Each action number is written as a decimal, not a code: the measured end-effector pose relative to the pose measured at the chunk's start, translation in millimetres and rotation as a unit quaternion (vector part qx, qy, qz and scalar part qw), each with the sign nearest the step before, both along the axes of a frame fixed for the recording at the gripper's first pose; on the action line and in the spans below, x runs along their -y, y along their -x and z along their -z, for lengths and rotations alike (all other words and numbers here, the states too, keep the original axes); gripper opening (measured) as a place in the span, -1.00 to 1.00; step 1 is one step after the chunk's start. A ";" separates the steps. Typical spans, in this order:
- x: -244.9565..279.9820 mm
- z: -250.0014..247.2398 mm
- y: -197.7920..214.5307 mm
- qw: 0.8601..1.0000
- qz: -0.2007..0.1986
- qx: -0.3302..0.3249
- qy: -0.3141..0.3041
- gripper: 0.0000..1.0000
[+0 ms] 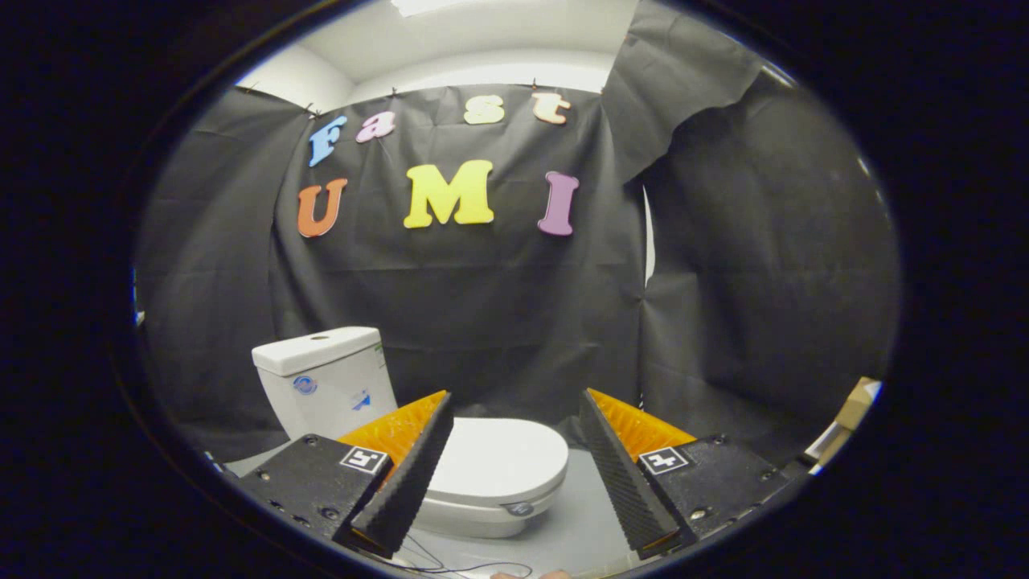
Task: Open the toilet lid.
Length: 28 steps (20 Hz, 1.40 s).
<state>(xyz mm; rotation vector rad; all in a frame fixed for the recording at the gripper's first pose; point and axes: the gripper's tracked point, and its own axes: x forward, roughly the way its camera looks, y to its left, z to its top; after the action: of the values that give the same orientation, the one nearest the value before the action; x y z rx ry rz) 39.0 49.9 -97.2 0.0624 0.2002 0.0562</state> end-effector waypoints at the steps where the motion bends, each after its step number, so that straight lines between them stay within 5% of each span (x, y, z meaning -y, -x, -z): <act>1: -1.2 11.3 -4.2 1.000 0.003 -0.014 -0.010 0.97; 10: -15.7 127.5 -28.8 0.981 -0.003 -0.166 -0.105 0.99; 18: -10.4 206.9 -42.5 0.933 0.021 -0.271 -0.237 0.96; 28: 0.5 290.2 -65.6 0.888 0.069 -0.331 -0.311 0.77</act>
<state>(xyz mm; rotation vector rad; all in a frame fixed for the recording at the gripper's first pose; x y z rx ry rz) 104.6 49.4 -387.4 0.7461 0.8594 -0.0473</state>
